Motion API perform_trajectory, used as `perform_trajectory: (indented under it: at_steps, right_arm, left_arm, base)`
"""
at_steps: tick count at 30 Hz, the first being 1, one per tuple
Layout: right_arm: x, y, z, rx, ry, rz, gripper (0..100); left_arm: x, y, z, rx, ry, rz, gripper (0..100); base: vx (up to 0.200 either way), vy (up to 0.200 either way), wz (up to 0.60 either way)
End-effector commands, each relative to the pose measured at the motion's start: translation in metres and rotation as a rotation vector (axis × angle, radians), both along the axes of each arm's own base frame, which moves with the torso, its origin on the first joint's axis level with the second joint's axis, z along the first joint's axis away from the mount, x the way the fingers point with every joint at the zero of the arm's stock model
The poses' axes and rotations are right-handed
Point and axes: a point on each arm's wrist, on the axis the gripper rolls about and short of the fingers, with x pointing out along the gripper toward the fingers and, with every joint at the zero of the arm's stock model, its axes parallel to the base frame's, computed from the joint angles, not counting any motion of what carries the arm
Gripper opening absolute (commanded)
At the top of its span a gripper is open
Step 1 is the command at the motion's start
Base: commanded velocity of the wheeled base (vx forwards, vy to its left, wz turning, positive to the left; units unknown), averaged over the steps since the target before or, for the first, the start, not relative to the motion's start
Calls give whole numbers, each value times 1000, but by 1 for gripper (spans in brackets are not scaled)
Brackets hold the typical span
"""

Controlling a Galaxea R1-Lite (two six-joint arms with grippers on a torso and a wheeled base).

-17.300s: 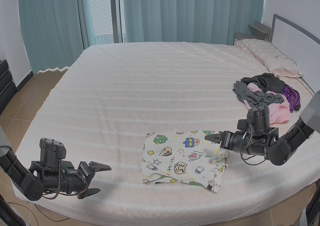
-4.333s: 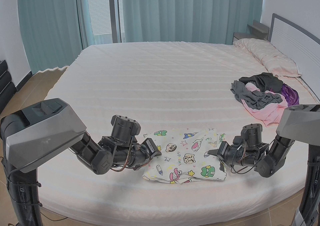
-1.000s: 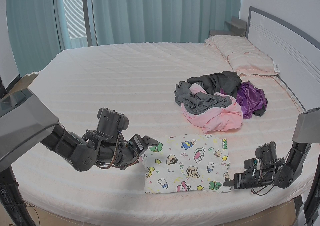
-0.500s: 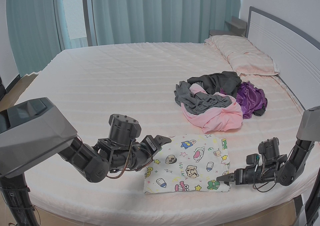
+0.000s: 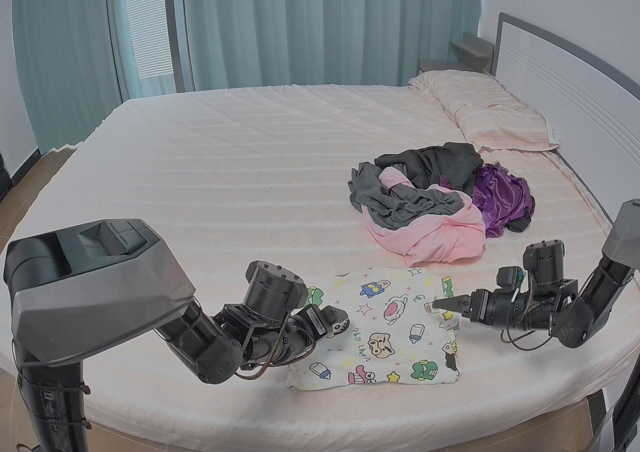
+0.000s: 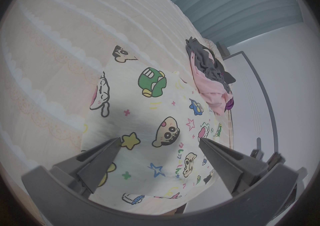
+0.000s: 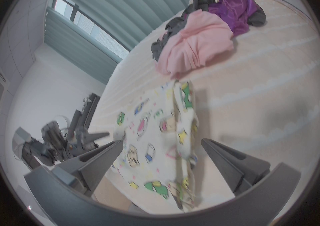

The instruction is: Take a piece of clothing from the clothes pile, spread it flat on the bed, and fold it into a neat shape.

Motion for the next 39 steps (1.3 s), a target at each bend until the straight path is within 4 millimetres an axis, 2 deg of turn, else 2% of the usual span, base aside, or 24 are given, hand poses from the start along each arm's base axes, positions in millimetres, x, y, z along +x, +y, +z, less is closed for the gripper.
perform_trajectory:
  at_steps: [1, 7, 8, 12, 16, 20, 23, 24, 27, 36, 39]
  right_arm:
    - [23, 9, 16, 56, -59, -22, 100]
    - [43, 14, 19, 85, -81, -45, 100]
    - [49, 16, 16, 78, -78, -60, 100]
    - [59, 27, 12, 62, -73, -73, 100]
    - [68, 38, -1, 67, -48, -75, 100]
    - [78, 41, -12, 53, -41, -102, 100]
    - [81, 41, -13, 61, -43, -106, 100]
    - [84, 42, -11, 79, -41, -120, 100]
    - [85, 42, -8, 87, -47, -125, 100]
    - [87, 44, -13, 83, -38, -123, 100]
    - [88, 46, -17, 81, -33, -121, 100]
  left_arm:
    - [-3, -3, -9, 33, 10, -11, 100]
    - [-4, -1, -2, 15, 3, -8, 100]
    - [-6, 1, 9, 1, -15, -5, 100]
    - [-12, 6, 27, -18, -49, 2, 100]
    - [-18, 10, 38, -32, -63, 1, 100]
    - [-26, 10, 30, -12, -28, -18, 100]
    - [-32, 8, 24, 3, -8, -35, 100]
    - [-34, 5, 12, 25, 20, -45, 100]
    - [-36, 1, 4, 43, 33, -60, 100]
    - [-39, 0, 7, 33, 30, -65, 100]
    - [-40, 2, 16, 21, 14, -64, 100]
  base:
    - [0, 0, 0]
    - [0, 0, 0]
    - [0, 0, 0]
    - [0, 0, 0]
    - [0, 0, 0]
    - [0, 0, 0]
    - [0, 0, 0]
    - [0, 0, 0]
    - [0, 0, 0]
    - [0, 0, 0]
    - [0, 0, 0]
